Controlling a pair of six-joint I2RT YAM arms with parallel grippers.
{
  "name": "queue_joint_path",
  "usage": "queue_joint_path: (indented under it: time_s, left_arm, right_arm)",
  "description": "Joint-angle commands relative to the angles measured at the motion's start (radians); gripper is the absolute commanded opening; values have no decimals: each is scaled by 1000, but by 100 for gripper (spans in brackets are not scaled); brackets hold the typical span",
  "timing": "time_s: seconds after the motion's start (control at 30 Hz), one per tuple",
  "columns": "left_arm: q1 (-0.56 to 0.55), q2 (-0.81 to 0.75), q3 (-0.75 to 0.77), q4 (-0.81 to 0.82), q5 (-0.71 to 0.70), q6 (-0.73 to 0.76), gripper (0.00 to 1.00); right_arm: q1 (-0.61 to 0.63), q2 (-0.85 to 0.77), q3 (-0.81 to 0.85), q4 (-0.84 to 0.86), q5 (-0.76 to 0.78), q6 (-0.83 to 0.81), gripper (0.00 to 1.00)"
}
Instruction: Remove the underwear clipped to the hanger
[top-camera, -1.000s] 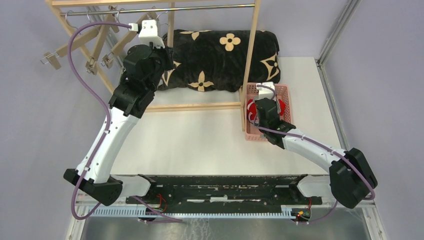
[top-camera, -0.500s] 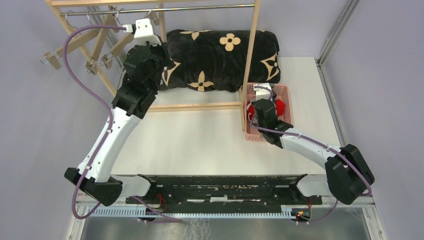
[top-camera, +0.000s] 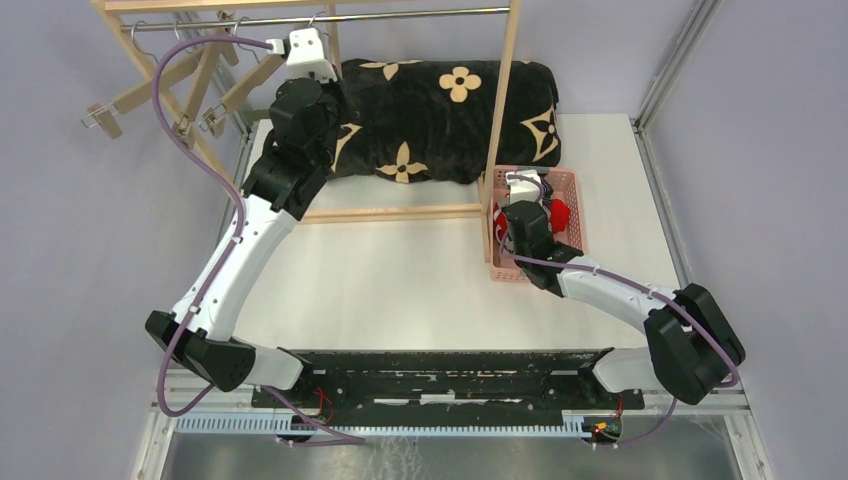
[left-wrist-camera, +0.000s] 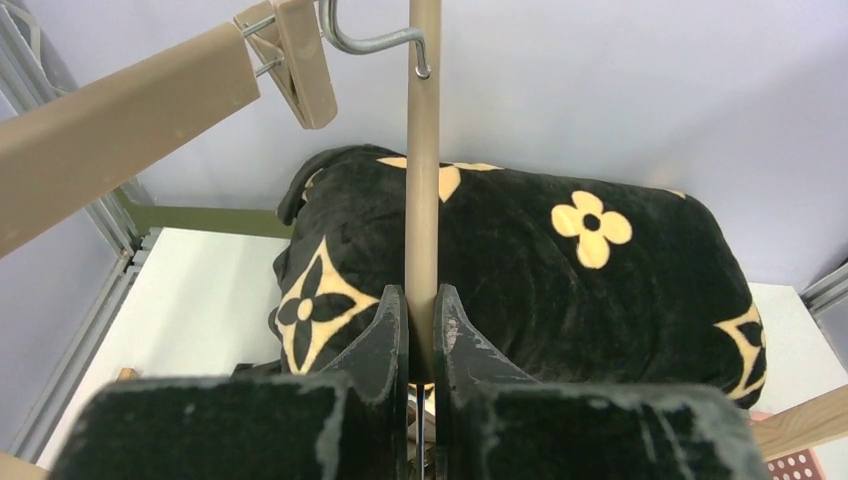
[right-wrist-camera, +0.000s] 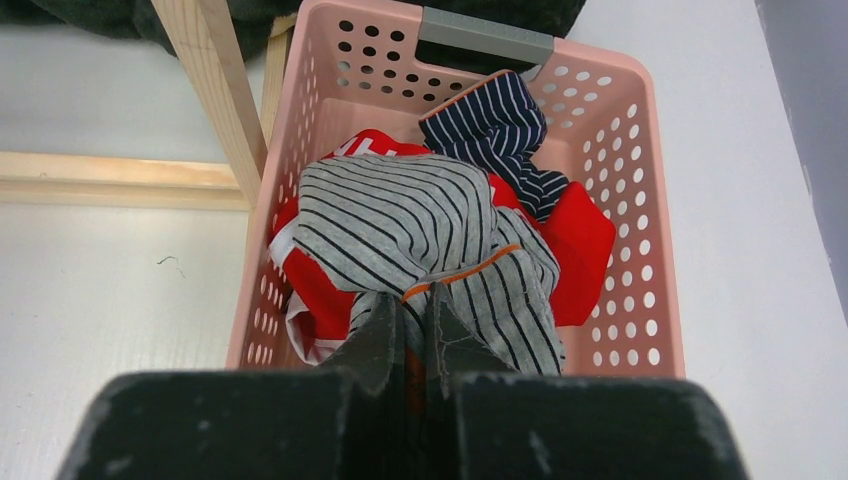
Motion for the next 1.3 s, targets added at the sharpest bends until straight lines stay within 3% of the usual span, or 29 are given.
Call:
queue_joint_path:
  time_s: [0.0, 0.27, 0.3, 0.33, 0.37, 0.43, 0.47, 0.63, 0.77, 1.03, 1.27]
  left_arm:
    - [8, -7, -9, 28, -28, 37, 4]
    - [7, -90, -214, 151, -23, 39, 22]
    - [7, -98, -219, 156, -14, 42, 49]
    - [7, -108, -226, 167, -6, 44, 92]
    - [6, -119, -235, 178, 3, 46, 100]
    - [8, -144, -245, 198, 16, 50, 99]
    - [8, -154, -247, 204, 19, 55, 99]
    - [6, -202, -256, 209, 13, 86, 99]
    - [7, -265, -269, 199, 25, 92, 99]
    - [6, -393, -326, 201, 3, 108, 99]
    - [7, -568, -464, 205, -39, 87, 99]
  right_arm:
    - [-5, -15, -7, 32, 22, 37, 1]
    - [-5, 8, 14, 40, 103, 19, 1]
    - [-6, 14, 26, 34, 117, 12, 1]
    - [-8, 18, 36, 27, 127, 8, 1]
    - [-9, 21, 45, 20, 132, 7, 1]
    - [-15, 24, 51, 21, 128, 10, 9]
    - [-19, 23, 53, 25, 105, 8, 24]
    - [-24, 16, 87, 13, 89, -27, 43]
    - [-24, -61, 104, -10, 79, -60, 68]
    - [-24, -285, 119, -64, 50, -126, 80]
    - [-24, -466, 86, -96, 230, -174, 87]
